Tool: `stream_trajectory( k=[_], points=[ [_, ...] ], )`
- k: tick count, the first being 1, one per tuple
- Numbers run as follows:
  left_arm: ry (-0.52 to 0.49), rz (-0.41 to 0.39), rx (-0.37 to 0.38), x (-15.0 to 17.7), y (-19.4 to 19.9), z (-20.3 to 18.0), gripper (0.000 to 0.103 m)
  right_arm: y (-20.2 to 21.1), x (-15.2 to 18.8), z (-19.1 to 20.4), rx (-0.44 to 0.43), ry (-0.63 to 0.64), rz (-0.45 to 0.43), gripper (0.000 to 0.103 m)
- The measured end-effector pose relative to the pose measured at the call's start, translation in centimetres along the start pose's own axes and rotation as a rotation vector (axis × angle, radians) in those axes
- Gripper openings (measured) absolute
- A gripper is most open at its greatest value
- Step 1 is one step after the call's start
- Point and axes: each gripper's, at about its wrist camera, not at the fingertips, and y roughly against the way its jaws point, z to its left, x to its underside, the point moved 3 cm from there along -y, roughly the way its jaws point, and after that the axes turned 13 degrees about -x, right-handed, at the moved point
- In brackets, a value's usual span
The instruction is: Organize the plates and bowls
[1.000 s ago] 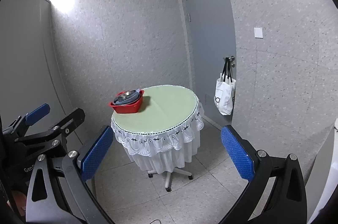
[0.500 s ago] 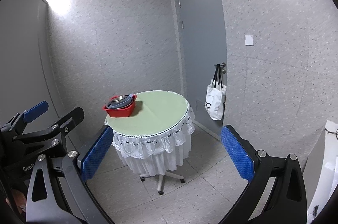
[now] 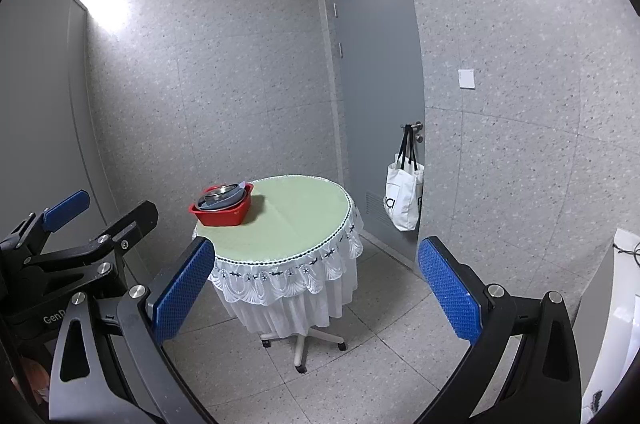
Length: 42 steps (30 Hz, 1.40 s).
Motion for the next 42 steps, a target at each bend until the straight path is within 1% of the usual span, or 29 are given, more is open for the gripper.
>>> stream_trajectory(
  k=[29, 42],
  points=[
    [0.007, 0.004, -0.012, 0.3, -2.2, -1.0, 0.103, -1.7, -0.1, -0.2, -0.01, 0.002, 0.013, 0.103],
    [0.007, -0.001, -0.013, 0.6, -2.3, -1.1, 0.103, -2.1, -0.1, -0.6, -0.012, 0.0, 0.018, 0.103]
  ],
)
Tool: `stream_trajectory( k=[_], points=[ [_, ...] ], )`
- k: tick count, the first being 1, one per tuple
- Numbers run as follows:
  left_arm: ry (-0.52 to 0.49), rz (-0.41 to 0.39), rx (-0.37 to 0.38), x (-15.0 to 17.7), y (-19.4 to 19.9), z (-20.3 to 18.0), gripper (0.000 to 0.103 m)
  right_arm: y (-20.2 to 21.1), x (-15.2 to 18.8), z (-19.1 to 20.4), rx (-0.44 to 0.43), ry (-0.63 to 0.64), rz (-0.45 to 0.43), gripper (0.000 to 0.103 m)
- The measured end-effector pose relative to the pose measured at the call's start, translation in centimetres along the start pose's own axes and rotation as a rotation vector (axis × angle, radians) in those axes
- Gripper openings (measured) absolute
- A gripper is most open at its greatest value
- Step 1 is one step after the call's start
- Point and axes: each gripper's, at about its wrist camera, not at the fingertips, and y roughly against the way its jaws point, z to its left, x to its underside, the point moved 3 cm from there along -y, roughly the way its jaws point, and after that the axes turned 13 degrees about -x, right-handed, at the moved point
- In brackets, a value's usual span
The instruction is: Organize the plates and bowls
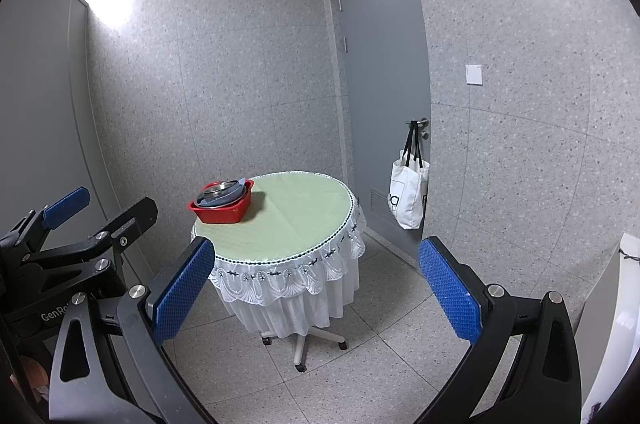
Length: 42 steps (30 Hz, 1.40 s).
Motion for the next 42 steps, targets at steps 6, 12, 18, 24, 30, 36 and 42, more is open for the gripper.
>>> stream_trajectory(
  k=[6, 12, 18, 24, 30, 36, 42],
  points=[
    [0.004, 0.0, 0.005, 0.0, -0.1, -0.1, 0.103, -0.1, 0.0, 0.0, 0.0, 0.002, -0.001, 0.103],
    [0.003, -0.004, 0.006, 0.2, -0.3, -0.2, 0.102, -0.2, -0.2, -0.2, -0.003, 0.001, 0.002, 0.103],
    [0.003, -0.004, 0.005, 0.2, -0.4, -0.2, 0.102, -0.3, -0.3, -0.4, -0.002, 0.002, 0.002, 0.103],
    [-0.001, -0.006, 0.003, 0.1, -0.4, -0.2, 0.103, -0.3, -0.3, -0.5, -0.003, 0.002, 0.003, 0.103],
    [-0.003, -0.007, -0.001, 0.2, -0.7, -0.3, 0.103, -0.3, -0.2, -0.5, -0.004, 0.002, 0.003, 0.103],
    [-0.002, -0.002, -0.004, 0.3, -1.2, -0.5, 0.103, -0.6, -0.2, -0.6, -0.006, 0.001, 0.007, 0.103],
    [-0.004, 0.005, -0.015, 0.2, -2.1, -0.7, 0.102, -1.4, -0.2, -1.0, -0.015, -0.001, 0.013, 0.103]
  ],
)
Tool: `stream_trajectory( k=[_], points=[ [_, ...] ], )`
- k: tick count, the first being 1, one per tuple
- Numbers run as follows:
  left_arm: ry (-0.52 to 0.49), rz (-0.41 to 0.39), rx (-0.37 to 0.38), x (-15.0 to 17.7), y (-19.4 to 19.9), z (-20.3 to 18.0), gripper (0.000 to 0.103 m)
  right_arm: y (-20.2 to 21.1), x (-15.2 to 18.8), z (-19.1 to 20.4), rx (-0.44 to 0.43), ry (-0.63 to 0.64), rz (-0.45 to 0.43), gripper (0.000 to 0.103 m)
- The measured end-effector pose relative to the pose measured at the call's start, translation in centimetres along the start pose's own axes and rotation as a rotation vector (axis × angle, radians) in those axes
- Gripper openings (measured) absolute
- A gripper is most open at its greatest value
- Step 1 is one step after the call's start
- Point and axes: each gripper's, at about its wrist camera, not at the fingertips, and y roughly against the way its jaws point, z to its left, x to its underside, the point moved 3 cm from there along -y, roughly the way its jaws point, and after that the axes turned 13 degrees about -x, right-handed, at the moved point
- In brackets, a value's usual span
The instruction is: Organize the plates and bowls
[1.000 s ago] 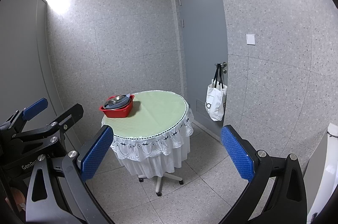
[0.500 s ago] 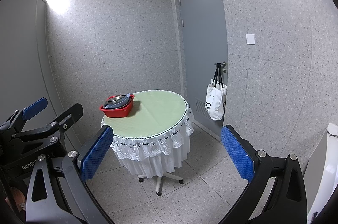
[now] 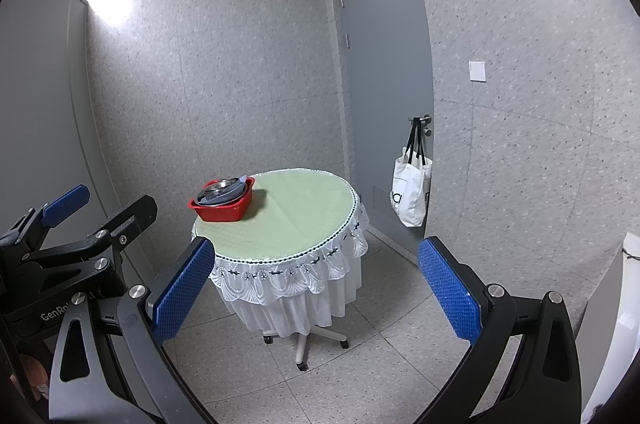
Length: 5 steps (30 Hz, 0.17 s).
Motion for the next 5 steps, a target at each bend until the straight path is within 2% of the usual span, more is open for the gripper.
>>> stream_trajectory(
  k=[5],
  points=[
    [-0.001, 0.009, -0.01, -0.3, -1.4, -0.7, 0.103, -1.2, -0.1, -0.7, -0.009, -0.003, 0.008, 0.103]
  ],
)
